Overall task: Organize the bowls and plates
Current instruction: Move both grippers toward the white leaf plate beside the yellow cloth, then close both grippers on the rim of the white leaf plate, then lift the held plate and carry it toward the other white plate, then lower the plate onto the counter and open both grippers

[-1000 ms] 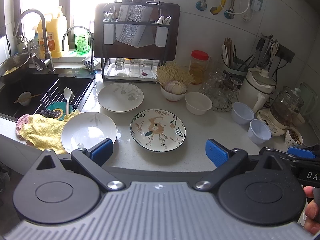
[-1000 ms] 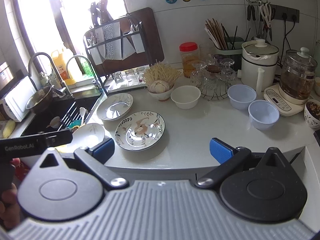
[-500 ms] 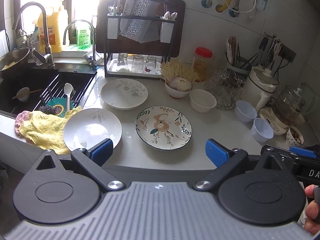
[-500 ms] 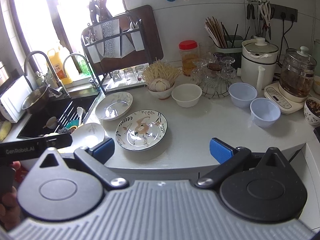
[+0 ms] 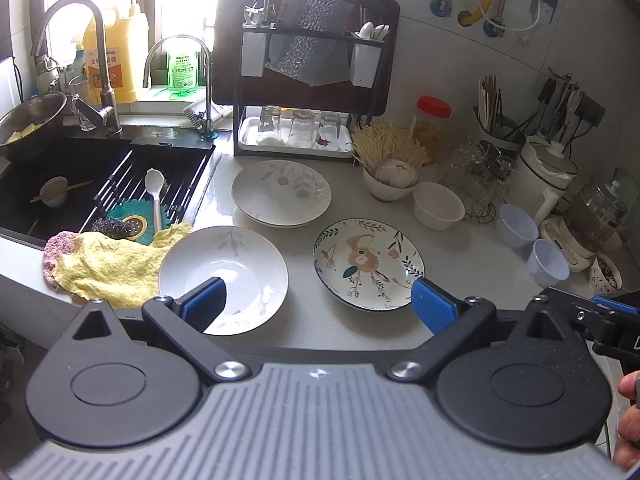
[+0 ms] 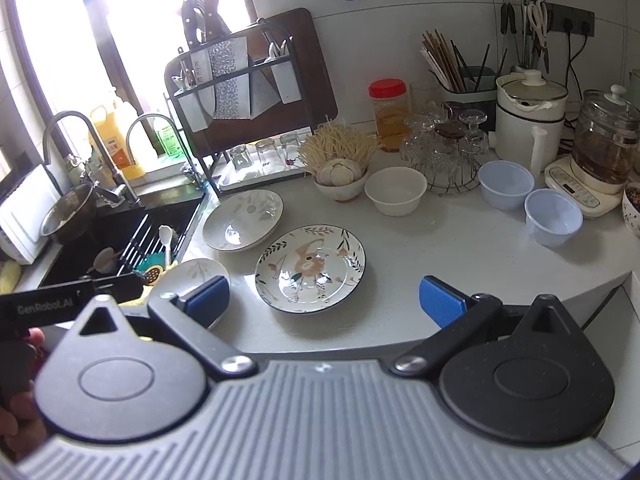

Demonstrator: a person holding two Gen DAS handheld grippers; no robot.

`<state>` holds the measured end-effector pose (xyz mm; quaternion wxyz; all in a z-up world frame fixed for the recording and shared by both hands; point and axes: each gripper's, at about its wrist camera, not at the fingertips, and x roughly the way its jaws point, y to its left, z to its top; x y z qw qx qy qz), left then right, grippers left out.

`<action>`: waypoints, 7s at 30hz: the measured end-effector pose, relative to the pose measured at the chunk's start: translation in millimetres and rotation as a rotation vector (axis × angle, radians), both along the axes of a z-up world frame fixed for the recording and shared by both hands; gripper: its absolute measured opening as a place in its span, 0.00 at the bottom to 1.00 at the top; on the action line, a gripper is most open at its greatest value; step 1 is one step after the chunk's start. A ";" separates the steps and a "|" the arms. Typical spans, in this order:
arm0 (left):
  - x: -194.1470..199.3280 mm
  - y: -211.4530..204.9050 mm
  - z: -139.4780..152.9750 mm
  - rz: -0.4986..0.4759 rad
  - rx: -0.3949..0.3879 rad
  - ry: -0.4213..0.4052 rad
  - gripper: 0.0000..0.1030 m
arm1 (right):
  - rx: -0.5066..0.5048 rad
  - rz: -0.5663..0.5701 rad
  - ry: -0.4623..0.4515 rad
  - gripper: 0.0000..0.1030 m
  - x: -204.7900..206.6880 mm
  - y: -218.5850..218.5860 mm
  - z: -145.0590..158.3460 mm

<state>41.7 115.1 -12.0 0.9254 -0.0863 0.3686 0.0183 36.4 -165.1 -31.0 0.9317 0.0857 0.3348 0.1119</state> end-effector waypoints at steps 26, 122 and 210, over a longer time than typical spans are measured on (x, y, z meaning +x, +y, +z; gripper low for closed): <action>33.3 110.5 -24.0 0.037 -0.048 0.024 0.97 | 0.032 0.024 -0.007 1.00 39.2 90.2 -6.8; 165.2 205.6 -121.5 0.065 -0.289 0.195 0.22 | 0.199 0.165 0.363 0.21 181.5 150.0 -111.4; 216.8 -9.2 -141.0 0.229 -0.148 0.288 0.51 | -0.004 0.377 0.225 0.23 265.7 2.6 -138.8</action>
